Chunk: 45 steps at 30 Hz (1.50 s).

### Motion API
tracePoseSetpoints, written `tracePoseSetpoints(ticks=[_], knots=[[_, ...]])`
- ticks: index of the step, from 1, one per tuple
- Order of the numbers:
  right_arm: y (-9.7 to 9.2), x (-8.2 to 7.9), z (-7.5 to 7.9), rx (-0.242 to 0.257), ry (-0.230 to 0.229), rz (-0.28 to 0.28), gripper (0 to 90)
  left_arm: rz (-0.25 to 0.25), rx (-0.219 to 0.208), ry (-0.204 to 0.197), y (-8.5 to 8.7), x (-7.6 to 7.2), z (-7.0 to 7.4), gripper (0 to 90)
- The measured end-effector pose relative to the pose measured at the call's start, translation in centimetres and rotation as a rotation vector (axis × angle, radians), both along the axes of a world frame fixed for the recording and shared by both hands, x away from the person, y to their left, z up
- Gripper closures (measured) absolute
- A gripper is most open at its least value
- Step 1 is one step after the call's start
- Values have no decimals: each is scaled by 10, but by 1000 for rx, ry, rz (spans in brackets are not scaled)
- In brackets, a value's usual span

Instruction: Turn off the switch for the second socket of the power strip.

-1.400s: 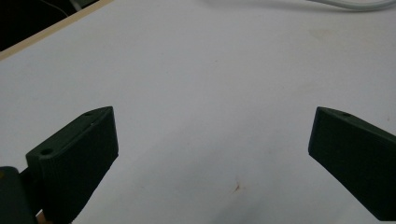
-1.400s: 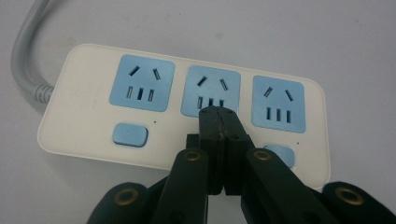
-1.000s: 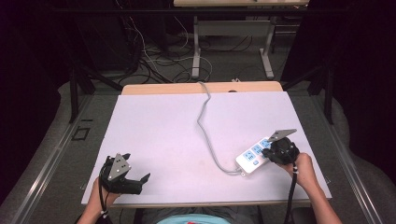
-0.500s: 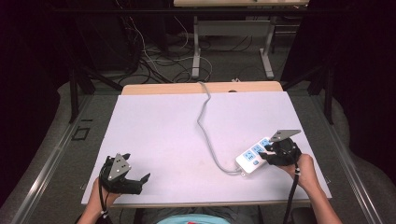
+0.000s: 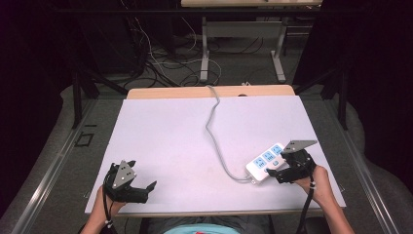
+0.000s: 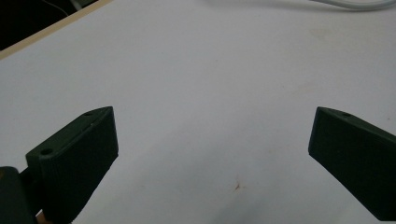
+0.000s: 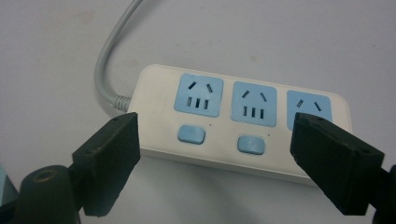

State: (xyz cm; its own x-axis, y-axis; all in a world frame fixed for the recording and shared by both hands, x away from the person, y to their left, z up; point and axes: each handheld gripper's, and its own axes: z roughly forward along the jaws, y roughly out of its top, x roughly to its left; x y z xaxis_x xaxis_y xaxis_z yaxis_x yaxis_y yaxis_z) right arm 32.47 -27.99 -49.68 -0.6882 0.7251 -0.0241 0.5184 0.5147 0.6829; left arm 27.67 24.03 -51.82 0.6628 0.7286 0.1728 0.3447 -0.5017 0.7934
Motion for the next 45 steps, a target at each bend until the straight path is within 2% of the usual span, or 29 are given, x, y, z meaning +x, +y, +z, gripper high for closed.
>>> tracePoseSetpoints(ticks=[2, 10, 11, 17, 18, 25, 26, 28, 36, 38, 39, 45], knots=[[0, -3, 1, 10, -14, 5, 143, 2, -1, 0, 0, 0, 0, 15], [2, -14, 4, 20, -15, 15, 55, 1, 9, -7, 1, 0, 1, 15], [3, -14, 3, 27, -30, 17, 45, 2, 9, -7, 1, 0, 1, 15], [3, -23, 3, 39, -38, 23, 2, 2, 0, -1, 0, 0, 0, 15], [3, -24, 3, 38, -26, 27, 0, 2, -1, -1, 0, 0, 0, 15], [1, -31, 2, 56, -55, 32, 0, 3, 1, 1, 0, 0, 0, 14], [1, -33, 2, 58, -43, 28, 0, 2, 2, 0, 0, 0, 0, 15], [1, -35, 2, 63, -66, 22, 0, 1, -1, 0, 0, 0, 0, 14], [-1, -42, 0, 69, -63, 26, 0, 1, 1, 1, 0, 0, 0, 14], [-1, -44, -2, 66, -86, 22, 0, 2, 4, 2, 0, 0, 0, 14], [-1, -45, -2, 71, -71, 25, 0, 2, 3, 2, 0, 0, -1, 14], [-2, -48, -4, 77, -81, 39, 0, 0, 6, 4, 0, 1, -1, 14]])
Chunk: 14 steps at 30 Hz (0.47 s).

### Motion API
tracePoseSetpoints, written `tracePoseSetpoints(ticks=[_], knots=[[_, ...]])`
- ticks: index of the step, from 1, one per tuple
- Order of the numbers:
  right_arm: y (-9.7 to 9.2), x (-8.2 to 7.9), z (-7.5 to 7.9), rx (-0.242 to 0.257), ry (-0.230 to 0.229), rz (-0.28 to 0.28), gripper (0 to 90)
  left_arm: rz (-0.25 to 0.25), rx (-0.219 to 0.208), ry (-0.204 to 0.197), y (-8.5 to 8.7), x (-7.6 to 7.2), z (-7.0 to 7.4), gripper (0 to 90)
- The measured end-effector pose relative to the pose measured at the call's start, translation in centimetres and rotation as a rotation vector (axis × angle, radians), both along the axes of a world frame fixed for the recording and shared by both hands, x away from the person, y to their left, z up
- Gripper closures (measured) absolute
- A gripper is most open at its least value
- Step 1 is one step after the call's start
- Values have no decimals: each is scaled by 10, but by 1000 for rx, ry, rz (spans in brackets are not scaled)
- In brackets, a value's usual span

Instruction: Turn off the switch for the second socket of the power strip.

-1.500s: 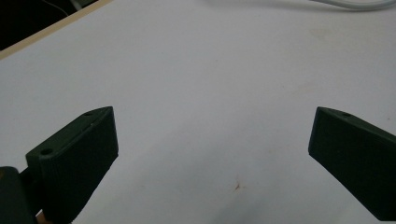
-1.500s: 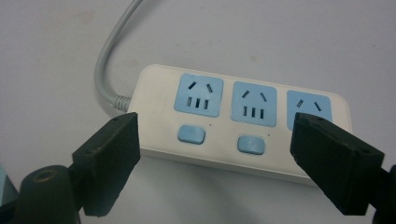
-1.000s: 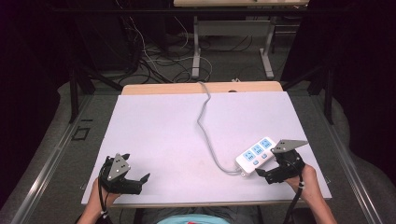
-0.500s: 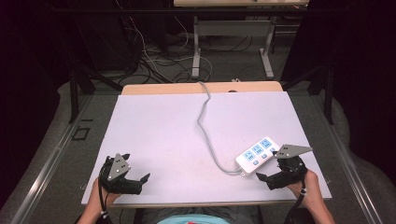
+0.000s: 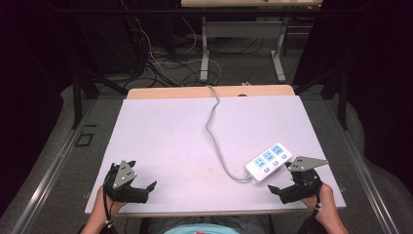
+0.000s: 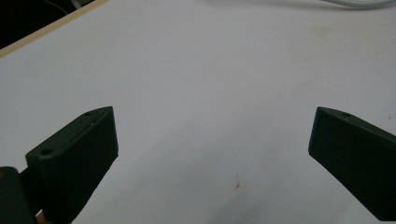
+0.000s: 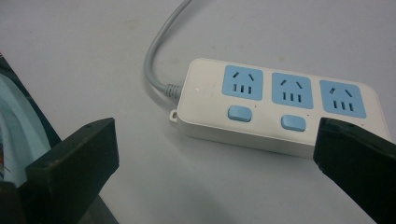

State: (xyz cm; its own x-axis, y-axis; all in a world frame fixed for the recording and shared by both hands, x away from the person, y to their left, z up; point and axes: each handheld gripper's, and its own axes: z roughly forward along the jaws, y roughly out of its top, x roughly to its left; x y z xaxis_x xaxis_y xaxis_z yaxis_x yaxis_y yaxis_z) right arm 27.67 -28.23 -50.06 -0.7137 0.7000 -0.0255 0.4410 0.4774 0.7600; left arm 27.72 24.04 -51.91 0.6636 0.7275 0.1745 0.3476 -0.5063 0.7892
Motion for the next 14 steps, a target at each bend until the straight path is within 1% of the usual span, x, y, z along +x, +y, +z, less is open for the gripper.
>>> tracePoseSetpoints(ticks=[1, 3, 4, 5, 7, 10, 11, 14], knots=[[1, -1, 0, 1, -5, -12, 0, 1, -1, 0, 0, 0, 0, 14], [1, -2, -1, 6, -5, -16, 0, 0, 11, -8, 1, 1, 0, 14], [1, -2, -1, 4, -7, -16, 0, 2, -5, 0, 0, 0, -1, 14], [1, -2, -1, 5, 2, -13, 0, 1, -4, 1, 0, 0, -1, 14], [1, -1, -1, -4, -9, -8, 0, -1, 0, 9, 0, 0, -1, 14], [1, -1, -1, -12, 12, -1, 0, -5, 6, 8, 0, 1, -1, 14], [1, -1, -2, -4, 2, -3, 0, -3, 3, 9, 0, 1, -1, 14], [1, -1, -2, -1, 0, -7, 0, -6, 5, 8, -1, 1, -1, 14]])
